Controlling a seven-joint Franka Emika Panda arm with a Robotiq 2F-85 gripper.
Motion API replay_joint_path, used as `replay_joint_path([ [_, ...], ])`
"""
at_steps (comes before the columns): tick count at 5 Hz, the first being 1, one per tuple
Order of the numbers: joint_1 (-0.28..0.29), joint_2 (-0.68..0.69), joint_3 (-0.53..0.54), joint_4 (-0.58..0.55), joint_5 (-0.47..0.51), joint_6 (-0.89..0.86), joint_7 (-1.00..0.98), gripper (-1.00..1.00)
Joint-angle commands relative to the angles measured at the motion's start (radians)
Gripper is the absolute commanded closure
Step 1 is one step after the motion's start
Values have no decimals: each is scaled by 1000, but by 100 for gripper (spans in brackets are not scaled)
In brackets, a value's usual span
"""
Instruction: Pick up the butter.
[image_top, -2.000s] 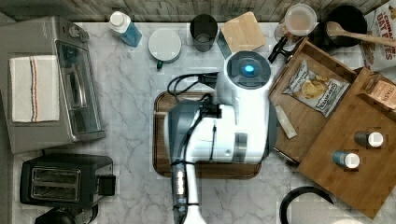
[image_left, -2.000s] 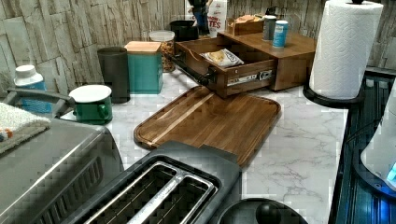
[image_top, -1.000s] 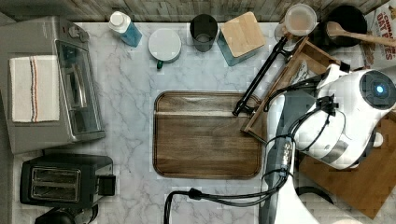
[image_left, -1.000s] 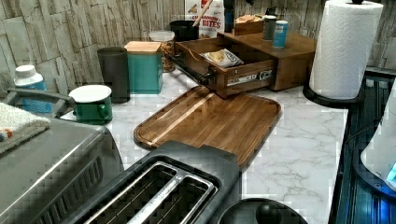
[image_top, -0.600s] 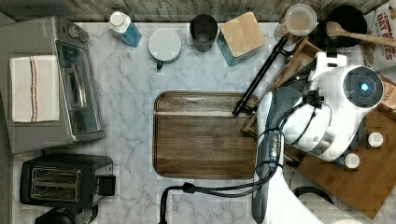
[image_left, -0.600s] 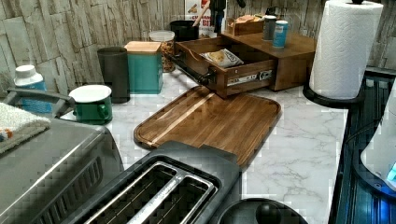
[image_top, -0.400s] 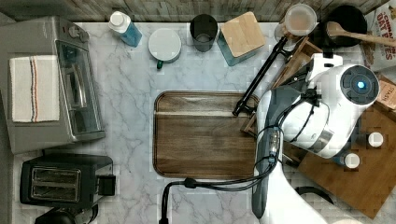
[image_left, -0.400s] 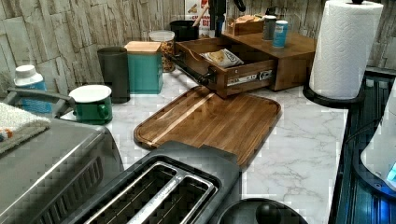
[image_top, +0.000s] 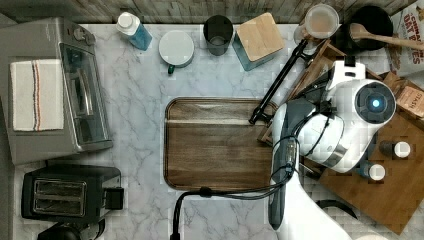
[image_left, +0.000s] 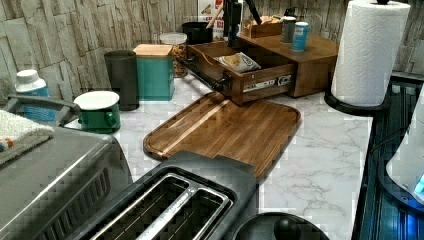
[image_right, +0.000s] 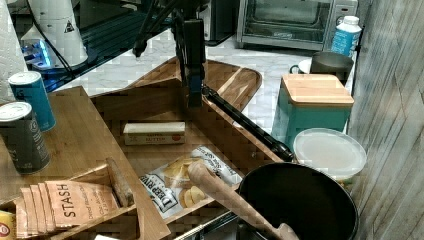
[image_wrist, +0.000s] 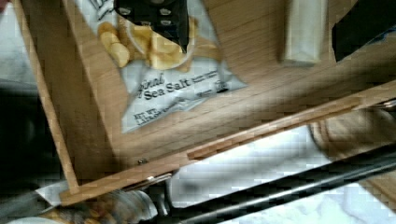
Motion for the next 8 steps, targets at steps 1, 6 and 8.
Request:
replay_joint_path([
  [1,-5,-37,-48,-164,-22,-18,109,-100],
  [6,-52,16,-23,-262,103,243,33,-100],
  [8,-59,60,-11,-203,160,185,14,21],
])
